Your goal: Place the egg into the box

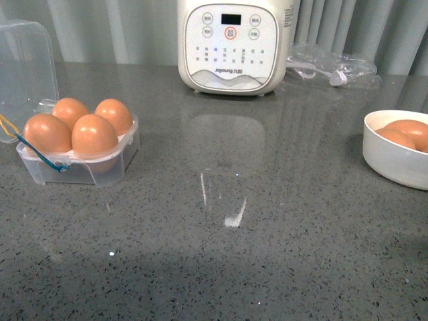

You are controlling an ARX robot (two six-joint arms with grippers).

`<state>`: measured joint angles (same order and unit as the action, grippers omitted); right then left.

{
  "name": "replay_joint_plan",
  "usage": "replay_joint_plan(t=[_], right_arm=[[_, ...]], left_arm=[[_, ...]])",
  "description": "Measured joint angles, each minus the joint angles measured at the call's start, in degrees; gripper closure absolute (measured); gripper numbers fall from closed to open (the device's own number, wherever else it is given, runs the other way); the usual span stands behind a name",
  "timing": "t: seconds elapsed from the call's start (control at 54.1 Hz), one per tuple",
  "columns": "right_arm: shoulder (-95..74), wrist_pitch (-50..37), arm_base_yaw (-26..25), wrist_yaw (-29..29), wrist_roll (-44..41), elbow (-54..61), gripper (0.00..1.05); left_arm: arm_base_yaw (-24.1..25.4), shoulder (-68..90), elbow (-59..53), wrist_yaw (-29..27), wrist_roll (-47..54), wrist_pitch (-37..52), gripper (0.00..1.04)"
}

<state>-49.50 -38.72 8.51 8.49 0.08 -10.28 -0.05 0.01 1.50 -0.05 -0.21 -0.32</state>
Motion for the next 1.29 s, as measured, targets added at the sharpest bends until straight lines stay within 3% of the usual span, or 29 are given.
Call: replay_joint_plan(t=[0.277,0.333,0.444,1.295], right_arm=[[8.4,3.9,-3.2,-3.4,0.0,4.7,1.02],[10.1,5.0,-5.5,-7.1,0.0,5.4,1.02],[13.9,7.4,-8.2,-8.1,0.0,6.5,1.02],[34.8,23.8,-8.4,-8.4,0.0,9.9,1.02]], left_arm=[[0.0,0.0,0.0,0.0,0.0,0.0,0.07],[0.0,0.0,0.0,0.0,0.0,0.0,0.07],[0.0,0.0,0.0,0.0,0.0,0.0,0.07],[0.0,0.0,0.0,0.0,0.0,0.0,0.07]])
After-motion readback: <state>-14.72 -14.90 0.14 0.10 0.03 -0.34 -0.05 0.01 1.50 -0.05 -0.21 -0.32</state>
